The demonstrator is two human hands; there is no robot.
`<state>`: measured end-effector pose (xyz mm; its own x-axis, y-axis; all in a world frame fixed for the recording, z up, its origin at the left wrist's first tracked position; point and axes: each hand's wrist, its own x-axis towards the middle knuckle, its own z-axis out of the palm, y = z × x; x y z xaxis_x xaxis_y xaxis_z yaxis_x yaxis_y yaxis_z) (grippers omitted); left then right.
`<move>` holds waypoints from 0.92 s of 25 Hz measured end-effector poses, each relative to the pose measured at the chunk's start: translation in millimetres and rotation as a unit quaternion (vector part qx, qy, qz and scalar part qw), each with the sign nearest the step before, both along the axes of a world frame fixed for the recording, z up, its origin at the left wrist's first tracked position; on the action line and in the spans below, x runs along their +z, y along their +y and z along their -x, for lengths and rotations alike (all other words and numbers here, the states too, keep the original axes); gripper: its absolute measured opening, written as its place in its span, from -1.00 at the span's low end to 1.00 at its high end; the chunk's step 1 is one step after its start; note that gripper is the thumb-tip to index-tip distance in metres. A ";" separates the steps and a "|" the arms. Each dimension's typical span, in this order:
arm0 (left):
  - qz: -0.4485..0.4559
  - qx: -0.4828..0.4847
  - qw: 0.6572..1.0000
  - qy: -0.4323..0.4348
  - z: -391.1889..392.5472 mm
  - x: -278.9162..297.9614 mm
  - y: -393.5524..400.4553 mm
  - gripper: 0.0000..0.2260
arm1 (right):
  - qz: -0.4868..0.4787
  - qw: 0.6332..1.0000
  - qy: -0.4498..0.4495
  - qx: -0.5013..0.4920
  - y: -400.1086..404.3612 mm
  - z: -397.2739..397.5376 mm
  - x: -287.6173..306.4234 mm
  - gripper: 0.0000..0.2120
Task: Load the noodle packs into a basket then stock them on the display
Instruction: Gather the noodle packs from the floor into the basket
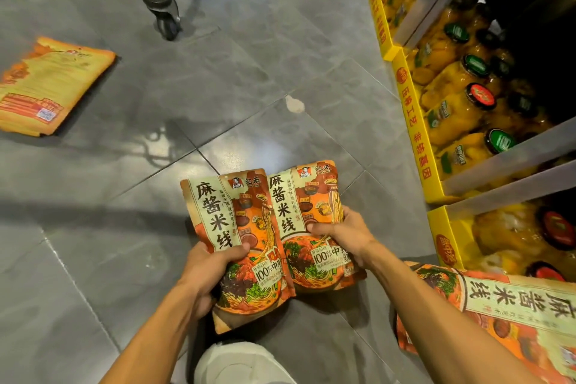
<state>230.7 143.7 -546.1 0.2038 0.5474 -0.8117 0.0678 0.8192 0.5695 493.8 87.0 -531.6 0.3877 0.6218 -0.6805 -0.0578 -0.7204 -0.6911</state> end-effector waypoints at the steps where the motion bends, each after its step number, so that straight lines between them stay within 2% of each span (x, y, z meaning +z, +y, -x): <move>1: -0.010 -0.004 1.000 -0.010 3.6 3.9 -0.5 -0.58 | -0.011 1.000 0.006 0.017 0.1 4.0 0.7 -0.55; 4: -0.049 0.025 0.998 -0.013 15.3 17.4 5.6 -0.62 | -0.032 0.997 0.011 0.062 6.2 20.2 7.9 -0.54; 11: -0.132 0.112 0.985 -0.003 75.7 87.9 57.0 -0.66 | -0.138 0.990 0.021 0.035 65.3 53.0 87.6 -0.61; 13: -0.165 0.142 0.976 0.002 97.5 124.2 71.5 -0.65 | -0.175 0.983 0.035 0.034 90.9 63.4 124.4 -0.51; 16: -0.217 0.194 0.957 0.013 139.9 192.1 85.4 -0.67 | -0.228 0.969 0.059 0.073 132.7 106.2 187.1 -0.16; 17: -0.233 0.209 0.950 0.020 156.1 216.5 87.3 -0.68 | -0.245 0.963 0.071 0.089 146.0 126.9 207.8 -0.11; 19: -0.274 0.227 0.934 0.037 194.0 264.1 88.0 -0.70 | -0.266 0.948 0.104 0.140 168.9 174.9 250.5 -0.14; 22: -0.320 0.257 0.909 0.073 252.8 328.0 74.1 -0.68 | -0.297 0.922 0.138 0.207 190.0 242.8 305.9 -0.41; 23: -0.329 0.273 0.900 0.084 276.4 348.7 63.1 -0.68 | -0.297 0.915 0.151 0.227 194.0 266.3 321.5 -0.42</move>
